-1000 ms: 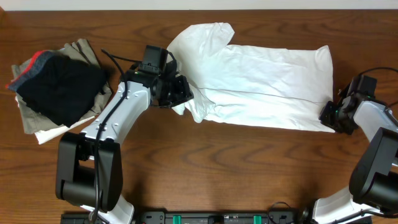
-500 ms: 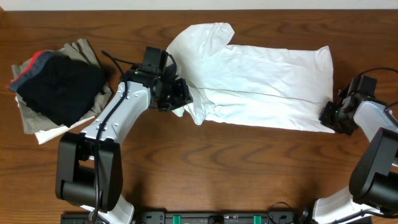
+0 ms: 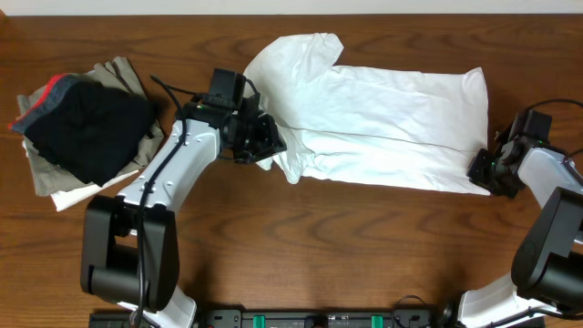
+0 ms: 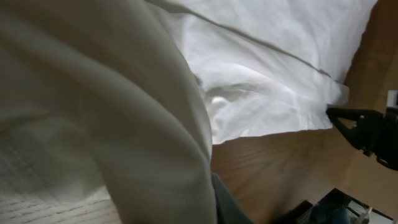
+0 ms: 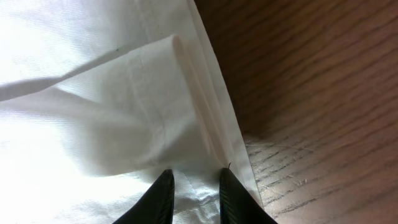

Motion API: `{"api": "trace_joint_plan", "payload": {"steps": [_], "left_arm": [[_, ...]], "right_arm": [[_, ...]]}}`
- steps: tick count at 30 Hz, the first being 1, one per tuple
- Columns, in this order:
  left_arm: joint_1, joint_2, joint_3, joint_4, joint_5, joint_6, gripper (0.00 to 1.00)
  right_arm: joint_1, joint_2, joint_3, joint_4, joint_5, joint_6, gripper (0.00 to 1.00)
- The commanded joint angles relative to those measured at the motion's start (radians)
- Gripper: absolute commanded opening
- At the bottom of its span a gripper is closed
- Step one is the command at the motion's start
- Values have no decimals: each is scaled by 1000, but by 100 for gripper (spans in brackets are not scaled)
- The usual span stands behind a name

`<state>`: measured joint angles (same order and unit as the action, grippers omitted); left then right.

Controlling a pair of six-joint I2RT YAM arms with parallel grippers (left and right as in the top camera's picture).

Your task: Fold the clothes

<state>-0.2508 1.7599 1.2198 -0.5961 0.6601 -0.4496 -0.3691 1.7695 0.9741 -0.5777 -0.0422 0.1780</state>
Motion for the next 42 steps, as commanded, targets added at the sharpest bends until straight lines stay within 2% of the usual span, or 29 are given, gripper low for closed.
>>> {"api": "trace_joint_plan", "payload": {"steps": [1, 20, 24, 29, 35, 36, 37, 39, 42], "left_arm": [[0, -37, 19, -2, 33, -5, 11], [0, -43, 19, -29, 32, -5, 12], [0, -43, 19, -1, 19, -6, 6], [-2, -43, 19, 135, -77, -74, 7], [-12, -41, 19, 499, -196, -128, 6], [-16, -41, 19, 537, -224, -137, 7], [-23, -41, 19, 576, -255, -140, 12], [-37, -41, 19, 606, -273, -140, 31], [-52, -41, 19, 546, -269, -139, 34]], "right_arm": [[-3, 0, -19, -13, -14, -7, 23], [-3, 0, -19, -18, -14, -7, 24], [-3, 0, -19, -17, -15, -7, 24], [-3, 0, -19, -18, -15, -7, 24], [-3, 0, -19, -18, -14, -7, 23], [-3, 0, -19, -18, -14, -7, 23], [-3, 0, -19, -18, -14, -7, 23], [-3, 0, -19, -18, -14, -7, 24], [-4, 0, -19, -19, -14, -7, 24]]}}
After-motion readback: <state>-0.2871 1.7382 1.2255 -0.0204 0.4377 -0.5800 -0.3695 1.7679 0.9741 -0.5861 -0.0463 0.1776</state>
